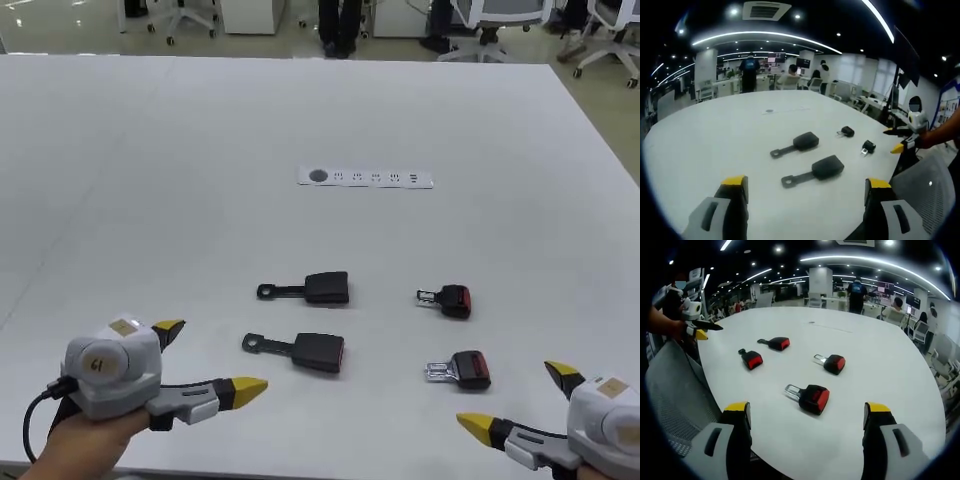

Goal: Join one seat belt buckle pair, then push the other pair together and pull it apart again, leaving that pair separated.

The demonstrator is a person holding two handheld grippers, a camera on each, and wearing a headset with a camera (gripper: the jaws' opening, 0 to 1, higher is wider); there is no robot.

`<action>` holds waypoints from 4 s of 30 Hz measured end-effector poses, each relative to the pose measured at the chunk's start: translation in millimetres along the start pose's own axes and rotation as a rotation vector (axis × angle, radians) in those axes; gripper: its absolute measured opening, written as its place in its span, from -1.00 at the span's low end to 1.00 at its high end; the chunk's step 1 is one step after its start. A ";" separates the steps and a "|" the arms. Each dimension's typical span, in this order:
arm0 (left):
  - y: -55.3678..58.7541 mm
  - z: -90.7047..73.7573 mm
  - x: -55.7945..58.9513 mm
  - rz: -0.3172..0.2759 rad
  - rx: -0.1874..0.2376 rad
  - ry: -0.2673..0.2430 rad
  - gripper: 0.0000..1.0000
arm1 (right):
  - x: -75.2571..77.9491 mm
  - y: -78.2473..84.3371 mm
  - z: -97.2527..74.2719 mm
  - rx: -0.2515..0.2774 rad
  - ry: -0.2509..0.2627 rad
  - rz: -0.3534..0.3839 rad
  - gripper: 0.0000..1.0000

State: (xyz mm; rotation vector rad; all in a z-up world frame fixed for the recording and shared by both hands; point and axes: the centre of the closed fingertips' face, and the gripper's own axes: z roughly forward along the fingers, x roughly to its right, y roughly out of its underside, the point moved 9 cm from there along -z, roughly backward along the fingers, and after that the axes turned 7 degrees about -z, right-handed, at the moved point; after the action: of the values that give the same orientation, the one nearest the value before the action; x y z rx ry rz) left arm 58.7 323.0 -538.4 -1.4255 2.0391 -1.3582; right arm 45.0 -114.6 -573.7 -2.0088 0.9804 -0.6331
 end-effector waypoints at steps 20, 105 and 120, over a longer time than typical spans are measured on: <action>-0.6 0.4 0.1 -0.002 0.001 -0.002 0.98 | -2.5 -3.0 -1.9 0.002 0.000 0.006 0.88; -6.6 62.2 -16.7 0.027 -0.096 0.090 0.93 | 14.8 -14.4 55.4 -0.038 -0.107 -0.023 0.86; -9.3 83.7 -10.9 0.086 -0.139 0.167 0.82 | 21.9 -15.3 71.4 -0.071 -0.188 -0.099 0.79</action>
State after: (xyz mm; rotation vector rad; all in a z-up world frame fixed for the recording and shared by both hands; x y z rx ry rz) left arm 126.5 288.1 -575.7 -1.3004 2.3144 -1.3646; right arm 114.2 -95.3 -599.0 -2.1465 0.8057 -0.4576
